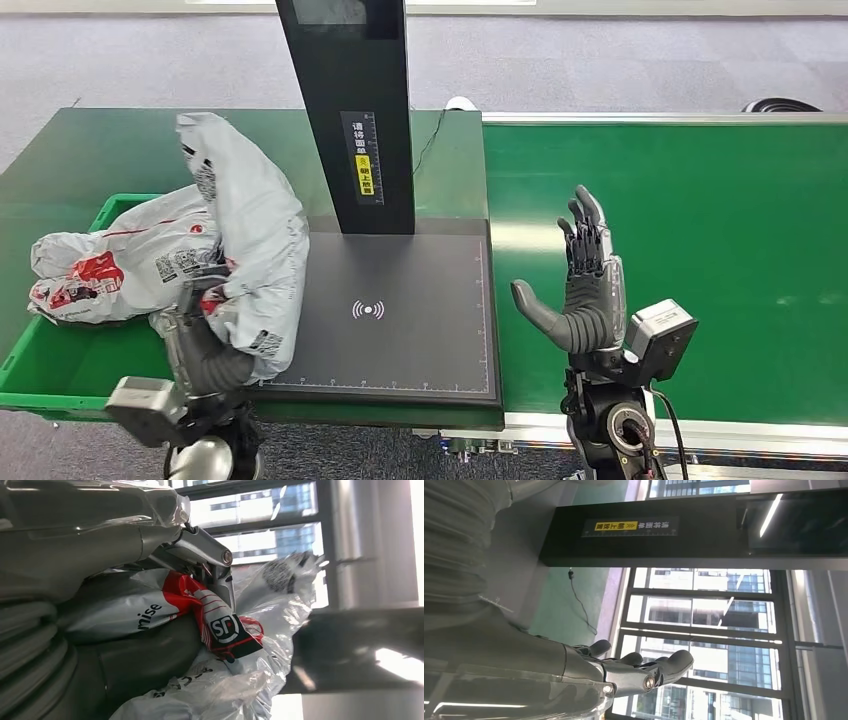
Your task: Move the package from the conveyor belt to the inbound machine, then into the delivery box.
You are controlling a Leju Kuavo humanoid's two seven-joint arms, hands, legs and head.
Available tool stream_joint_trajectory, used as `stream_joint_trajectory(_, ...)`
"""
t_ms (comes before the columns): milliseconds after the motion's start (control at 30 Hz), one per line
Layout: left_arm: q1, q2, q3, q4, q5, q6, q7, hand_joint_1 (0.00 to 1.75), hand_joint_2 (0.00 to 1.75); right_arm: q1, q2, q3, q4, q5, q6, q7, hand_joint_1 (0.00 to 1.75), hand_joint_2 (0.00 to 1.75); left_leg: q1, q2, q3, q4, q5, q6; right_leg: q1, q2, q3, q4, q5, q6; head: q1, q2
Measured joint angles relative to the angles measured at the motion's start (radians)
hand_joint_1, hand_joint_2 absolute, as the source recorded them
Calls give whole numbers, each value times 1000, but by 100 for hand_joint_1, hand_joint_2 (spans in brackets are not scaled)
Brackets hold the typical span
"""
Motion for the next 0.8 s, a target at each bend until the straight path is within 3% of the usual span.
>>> stream_joint_trajectory(100,31,-4,35,-159,87,-99,-17,175,175,2,-6,-5,4,5,5,4,0,175,0,0,-1,0,0,0,0,-1,0,0,0,0,0,0)
stream_joint_trajectory(200,51,-33,91,-278,190,-286,-18,175,175,2,-7,-9,15,10,15,4,0,175,0,-1,-1,0,0,0,0,-1,0,0,0,0,0,0)
stream_joint_trajectory(333,62,-89,191,-379,317,-504,-20,175,175,-3,-8,-15,36,19,31,4,0,175,0,-1,-1,0,0,0,0,-1,0,0,0,0,0,0)
stream_joint_trajectory(433,63,-106,252,-408,418,-597,-20,175,175,-10,-8,-21,48,21,42,6,0,175,0,-1,-1,0,0,0,0,-1,0,0,0,0,0,0)
stream_joint_trajectory(600,54,-107,307,-434,527,-632,-17,175,175,-18,-7,-33,62,22,55,15,0,175,0,-1,-1,0,0,0,0,-1,0,0,0,0,0,0)
stream_joint_trajectory(800,25,-114,382,-460,525,-565,-8,175,175,-17,-4,-46,67,25,56,17,0,175,0,-1,-1,0,0,0,0,-1,-1,0,0,0,0,0)
